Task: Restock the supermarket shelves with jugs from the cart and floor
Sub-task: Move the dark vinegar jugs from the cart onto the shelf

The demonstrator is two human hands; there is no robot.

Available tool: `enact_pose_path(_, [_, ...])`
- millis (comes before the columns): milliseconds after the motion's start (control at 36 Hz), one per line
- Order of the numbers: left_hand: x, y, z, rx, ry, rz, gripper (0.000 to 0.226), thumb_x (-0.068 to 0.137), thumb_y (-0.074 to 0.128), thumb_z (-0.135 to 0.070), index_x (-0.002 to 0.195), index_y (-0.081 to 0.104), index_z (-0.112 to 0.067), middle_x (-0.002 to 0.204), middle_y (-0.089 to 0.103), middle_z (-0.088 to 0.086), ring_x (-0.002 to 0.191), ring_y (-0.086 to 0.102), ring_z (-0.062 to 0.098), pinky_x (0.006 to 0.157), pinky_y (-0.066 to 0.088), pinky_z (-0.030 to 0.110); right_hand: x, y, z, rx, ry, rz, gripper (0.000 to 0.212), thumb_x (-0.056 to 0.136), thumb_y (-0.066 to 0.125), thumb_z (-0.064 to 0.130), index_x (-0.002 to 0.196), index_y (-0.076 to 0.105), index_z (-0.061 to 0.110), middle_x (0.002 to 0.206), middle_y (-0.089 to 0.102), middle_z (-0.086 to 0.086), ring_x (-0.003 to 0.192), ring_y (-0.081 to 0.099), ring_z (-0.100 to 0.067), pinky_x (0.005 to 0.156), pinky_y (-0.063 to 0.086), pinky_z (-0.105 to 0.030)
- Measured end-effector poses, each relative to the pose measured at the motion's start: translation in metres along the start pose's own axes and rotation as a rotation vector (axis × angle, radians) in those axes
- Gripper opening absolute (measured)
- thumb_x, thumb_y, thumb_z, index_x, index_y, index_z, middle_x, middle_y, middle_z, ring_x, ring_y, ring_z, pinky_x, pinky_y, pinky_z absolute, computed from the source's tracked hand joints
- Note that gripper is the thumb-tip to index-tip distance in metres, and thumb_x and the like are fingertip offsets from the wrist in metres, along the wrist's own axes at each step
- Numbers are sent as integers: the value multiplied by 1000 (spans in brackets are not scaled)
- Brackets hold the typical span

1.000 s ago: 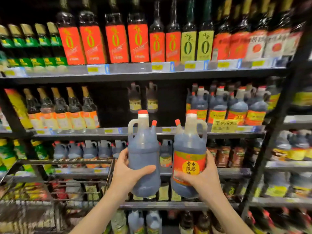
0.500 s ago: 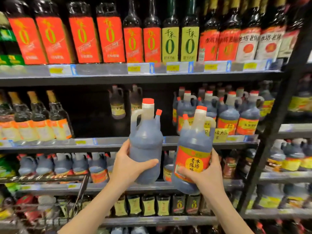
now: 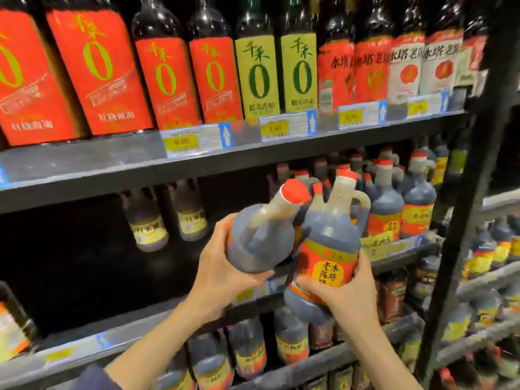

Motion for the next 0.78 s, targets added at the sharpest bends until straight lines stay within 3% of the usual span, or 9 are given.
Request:
enact_pose_path(83, [15, 4, 18, 6, 21, 63, 88, 48, 88, -39, 122, 41, -38, 119, 50, -32, 111, 51, -8, 83, 43, 8, 5, 8, -6, -8, -14, -52, 85, 54, 89, 2, 120, 41, 27, 100, 56, 13, 73, 58, 15, 55, 47, -6])
enact_pose_path(194, [29, 13, 43, -16, 24, 122, 86, 48, 89, -24, 116, 40, -43, 113, 51, -36, 104, 53, -12, 78, 42, 5, 6, 12, -14, -3, -10, -106, 90, 53, 90, 8, 124, 41, 29, 106, 58, 12, 83, 61, 6, 59, 49, -16])
enact_pose_path(278, [36, 21, 64, -34, -23, 148, 89, 48, 93, -16, 113, 39, -43, 108, 56, -27, 101, 54, -14, 76, 42, 4, 8, 12, -15, 0, -14, -123, 88, 54, 89, 4, 121, 39, 33, 104, 56, 15, 77, 59, 14, 56, 50, -10])
enact_pose_path(444, [49, 37, 100, -70, -173, 205, 104, 49, 94, -22, 133, 33, -30, 110, 56, -16, 97, 57, -1, 73, 43, 7, 17, 19, -21, -13, -11, -166, 86, 53, 88, 0, 119, 41, 29, 101, 58, 10, 73, 60, 13, 55, 48, -6])
enact_pose_path(528, [57, 43, 116, -63, -233, 184, 97, 48, 94, -23, 123, 34, -37, 108, 51, -22, 101, 50, 1, 84, 39, 16, 24, 22, -27, -23, -8, -166, 87, 52, 90, 3, 119, 42, 31, 103, 60, 8, 78, 62, 7, 57, 50, -9])
enact_pose_path(611, [65, 46, 123, -121, -259, 159, 89, 53, 92, -14, 118, 35, -35, 102, 48, -27, 91, 49, -8, 76, 39, 13, 32, 26, -31, -31, -2, -149, 88, 52, 90, 6, 121, 41, 32, 107, 59, 8, 84, 62, 2, 58, 52, -14])
enact_pose_path(667, [71, 49, 128, -140, -248, 141, 83, 53, 92, -8, 115, 39, -27, 100, 53, -20, 85, 54, -10, 76, 43, 15, 37, 28, -32, -46, 4, -133, 90, 52, 91, 9, 125, 42, 28, 109, 60, 5, 90, 62, -4, 58, 52, -16])
enact_pose_path(722, [77, 52, 135, -221, -253, 118, 77, 47, 93, -3, 106, 45, -20, 95, 58, -10, 76, 61, -11, 66, 47, 10, 42, 29, -32, -51, 4, -127, 90, 51, 91, 9, 125, 44, 27, 109, 61, 4, 90, 62, -6, 57, 51, -13])
enact_pose_path(778, [83, 55, 145, -262, -253, 106, 81, 36, 95, -16, 101, 48, -24, 99, 62, -4, 80, 62, -11, 68, 50, 10, 45, 30, -30, -49, 7, -117, 90, 51, 91, 9, 126, 44, 29, 109, 61, 5, 90, 62, -6, 57, 51, -11])
Point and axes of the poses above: each hand's wrist, its own x-axis towards the middle knuckle, its own y-axis out of the palm, z = x × y, the point moved 3 cm from there along x, towards the middle knuckle
